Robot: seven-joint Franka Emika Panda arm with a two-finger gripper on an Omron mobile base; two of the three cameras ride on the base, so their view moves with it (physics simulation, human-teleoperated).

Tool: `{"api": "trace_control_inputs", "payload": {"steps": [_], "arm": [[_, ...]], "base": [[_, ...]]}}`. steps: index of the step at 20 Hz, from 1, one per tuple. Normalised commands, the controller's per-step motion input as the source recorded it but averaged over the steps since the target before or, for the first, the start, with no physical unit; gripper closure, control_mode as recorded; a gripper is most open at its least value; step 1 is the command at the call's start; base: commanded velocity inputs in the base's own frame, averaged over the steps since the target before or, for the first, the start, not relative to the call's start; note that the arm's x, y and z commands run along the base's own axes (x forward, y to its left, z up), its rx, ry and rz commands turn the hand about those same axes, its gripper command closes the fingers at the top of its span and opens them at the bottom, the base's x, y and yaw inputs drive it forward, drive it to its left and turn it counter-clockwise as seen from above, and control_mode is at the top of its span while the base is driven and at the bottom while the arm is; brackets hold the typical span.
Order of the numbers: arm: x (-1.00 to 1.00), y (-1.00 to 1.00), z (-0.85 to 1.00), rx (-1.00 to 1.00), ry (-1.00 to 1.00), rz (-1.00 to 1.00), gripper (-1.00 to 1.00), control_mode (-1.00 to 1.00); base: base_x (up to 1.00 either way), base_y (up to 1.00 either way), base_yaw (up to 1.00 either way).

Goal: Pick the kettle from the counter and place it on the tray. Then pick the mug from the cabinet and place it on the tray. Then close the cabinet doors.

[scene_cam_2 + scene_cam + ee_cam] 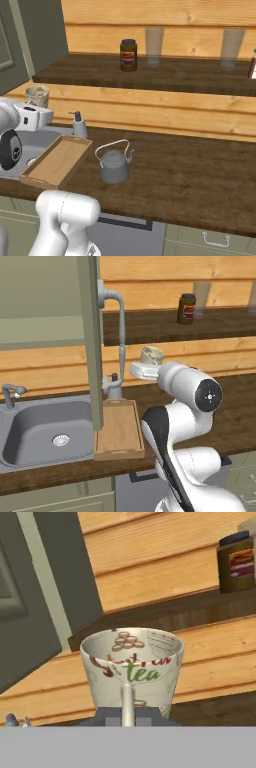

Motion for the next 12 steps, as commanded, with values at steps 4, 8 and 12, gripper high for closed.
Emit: {"api": "trace_control_inputs", "payload": {"steps": [4,8,12], "arm": [[-0.1,0.04,-0.68,0.1,0.0,-0.26,1.0,-1.0],[-0.27,-0.31,-0.72,0.24,-0.1,-0.1,1.0,-1.0],[-0.26,-0.48,-0.83,0.26,-0.21,0.0,1.0,-1.0]], "base": [[0.0,0.0,0.0],[0.0,0.0,0.0],[0.0,0.0,0.0]]}}
